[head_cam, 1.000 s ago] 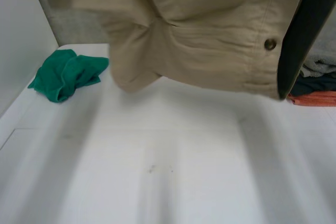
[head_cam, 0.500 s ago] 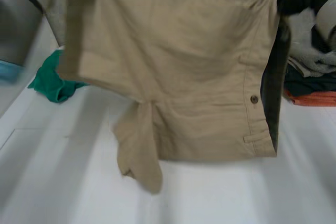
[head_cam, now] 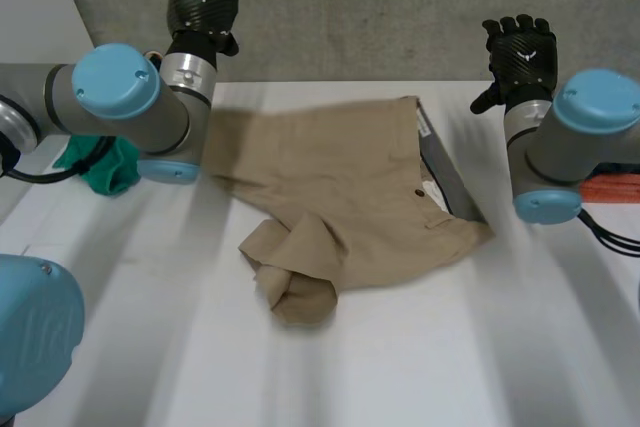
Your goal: Fold the laundry.
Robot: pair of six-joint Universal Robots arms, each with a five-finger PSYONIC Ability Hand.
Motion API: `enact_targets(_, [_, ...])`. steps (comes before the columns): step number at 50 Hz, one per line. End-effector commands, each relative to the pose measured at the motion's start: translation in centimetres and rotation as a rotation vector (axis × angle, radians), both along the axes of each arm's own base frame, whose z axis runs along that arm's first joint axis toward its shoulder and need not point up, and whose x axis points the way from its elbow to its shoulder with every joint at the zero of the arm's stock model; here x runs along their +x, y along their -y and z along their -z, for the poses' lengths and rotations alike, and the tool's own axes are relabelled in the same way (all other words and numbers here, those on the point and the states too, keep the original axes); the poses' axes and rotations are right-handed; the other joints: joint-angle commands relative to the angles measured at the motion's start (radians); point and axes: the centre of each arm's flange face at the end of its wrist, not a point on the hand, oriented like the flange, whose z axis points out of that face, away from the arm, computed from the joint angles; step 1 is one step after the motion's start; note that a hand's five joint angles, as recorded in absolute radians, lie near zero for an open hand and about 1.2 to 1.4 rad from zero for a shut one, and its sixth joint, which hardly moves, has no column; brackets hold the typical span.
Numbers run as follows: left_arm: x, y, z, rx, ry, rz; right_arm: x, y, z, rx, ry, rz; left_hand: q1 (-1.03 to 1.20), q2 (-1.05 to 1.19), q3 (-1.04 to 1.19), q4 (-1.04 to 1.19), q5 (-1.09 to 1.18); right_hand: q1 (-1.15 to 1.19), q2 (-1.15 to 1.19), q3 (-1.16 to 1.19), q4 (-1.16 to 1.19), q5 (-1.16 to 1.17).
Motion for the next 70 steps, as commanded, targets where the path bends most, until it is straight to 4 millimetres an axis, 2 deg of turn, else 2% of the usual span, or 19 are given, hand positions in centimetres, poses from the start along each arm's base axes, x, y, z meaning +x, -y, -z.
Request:
enact_targets(1, [-0.2,-4.4,0.4,0.106,0.052,0.033,-0.5,-4.3,-2.7,0.150,-0.157,-0.111,-0.019,-0.028,-0.032,-0.025,-0.048,-0.048,-0.034,-0.029,-0.028,-0.047])
enact_targets(3, [0.5,-7.1,1.3,0.193,0.103,0.042,-0.6,-6.4,-2.8,0.189,-0.254,-0.172,-0.001,-0.010,-0.014,-0.007,-0.030,-0.048,-0.034,-0.029,-0.028,-0.047])
enact_targets(6, [1.6,-9.8,2.3,0.288,0.156,0.049,-1.4,-8.2,-2.4,0.226,-0.349,-0.214,0.026,0.017,0.012,0.020,-0.003,-0.048,-0.034,-0.029,-0.028,-0.047])
enact_targets(7, [2.2,-11.7,3.3,0.357,0.193,0.058,-2.3,-9.0,-1.7,0.255,-0.401,-0.229,0.026,0.017,0.012,0.020,-0.003,-0.048,-0.034,-0.029,-0.028,-0.047])
enact_targets(11, [3.6,-16.1,6.1,0.505,0.278,0.085,-3.4,-10.8,1.0,0.331,-0.501,-0.276,0.081,0.072,0.068,0.075,0.052,-0.048,-0.034,-0.029,-0.028,-0.047])
enact_targets(15, [4.5,-18.0,8.7,0.599,0.327,0.087,-3.7,-12.6,3.4,0.385,-0.563,-0.327,0.222,0.213,0.209,0.216,0.193,-0.048,-0.034,-0.029,-0.028,-0.047])
enact_targets(18, [5.0,-18.4,9.9,0.640,0.342,0.084,-3.7,-13.1,4.3,0.399,-0.578,-0.336,0.345,0.336,0.332,0.339,0.316,-0.048,-0.034,-0.029,-0.028,-0.047])
enact_targets(25, [5.2,-18.1,13.2,0.725,0.381,0.079,-3.4,-13.1,6.4,0.379,-0.584,-0.355,0.348,0.340,0.335,0.343,0.320,0.036,0.049,0.055,0.055,0.037])
enact_targets(28, [5.1,-17.7,13.9,0.738,0.383,0.088,-3.2,-12.8,7.0,0.346,-0.581,-0.353,0.401,0.392,0.388,0.395,0.372,0.176,0.190,0.196,0.196,0.177])
enact_targets(34, [4.7,-16.0,14.1,0.719,0.356,0.133,-3.0,-12.6,8.2,0.325,-0.578,-0.351,0.862,0.853,0.848,0.856,0.833,0.344,0.357,0.363,0.364,0.345])
enact_targets(37, [4.4,-15.0,14.2,0.691,0.343,0.132,-3.0,-12.6,8.6,0.324,-0.578,-0.351,1.202,1.193,1.189,1.196,1.173,0.376,0.390,0.395,0.396,0.377])
enact_targets(44, [6.5,-10.8,12.3,0.610,0.267,-0.035,-3.2,-12.8,8.8,0.308,-0.576,-0.342,1.202,1.194,1.189,1.197,1.174,0.476,0.490,0.495,0.496,0.477])
enact_targets(50, [8.0,-8.3,11.2,0.571,0.241,-0.113,-3.3,-12.8,8.8,0.302,-0.577,-0.338,1.202,1.194,1.189,1.197,1.174,0.494,0.507,0.513,0.514,0.495])
enact_targets(56, [8.8,-6.4,13.7,0.610,0.264,-0.146,-3.2,-12.6,8.8,0.286,-0.576,-0.333,1.202,1.194,1.189,1.197,1.174,0.523,0.537,0.542,0.543,0.524])
enact_targets(60, [9.1,-5.6,14.0,0.605,0.263,-0.159,-3.1,-12.7,8.9,0.278,-0.574,-0.336,1.202,1.194,1.189,1.197,1.174,0.591,0.604,0.610,0.610,0.592])
enact_targets(63, [9.1,-5.3,13.6,0.593,0.257,-0.161,-3.1,-12.6,8.9,0.267,-0.572,-0.336,0.893,0.884,0.880,0.887,0.864,0.646,0.660,0.666,0.666,0.648])
enact_targets(64, [9.1,-5.4,13.5,0.592,0.257,-0.159,-3.0,-12.7,8.9,0.262,-0.572,-0.338,0.586,0.578,0.573,0.581,0.558,0.649,0.663,0.669,0.669,0.651])
enact_targets(66, [9.0,-5.7,13.1,0.589,0.257,-0.156,-3.0,-12.8,9.0,0.265,-0.572,-0.338,0.189,0.181,0.176,0.183,0.161,0.635,0.648,0.654,0.655,0.636])
enact_targets(70, [9.2,-6.7,9.6,0.533,0.234,-0.156,-3.1,-13.2,9.4,0.281,-0.575,-0.343,0.111,0.102,0.098,0.105,0.082,0.450,0.464,0.469,0.470,0.451])
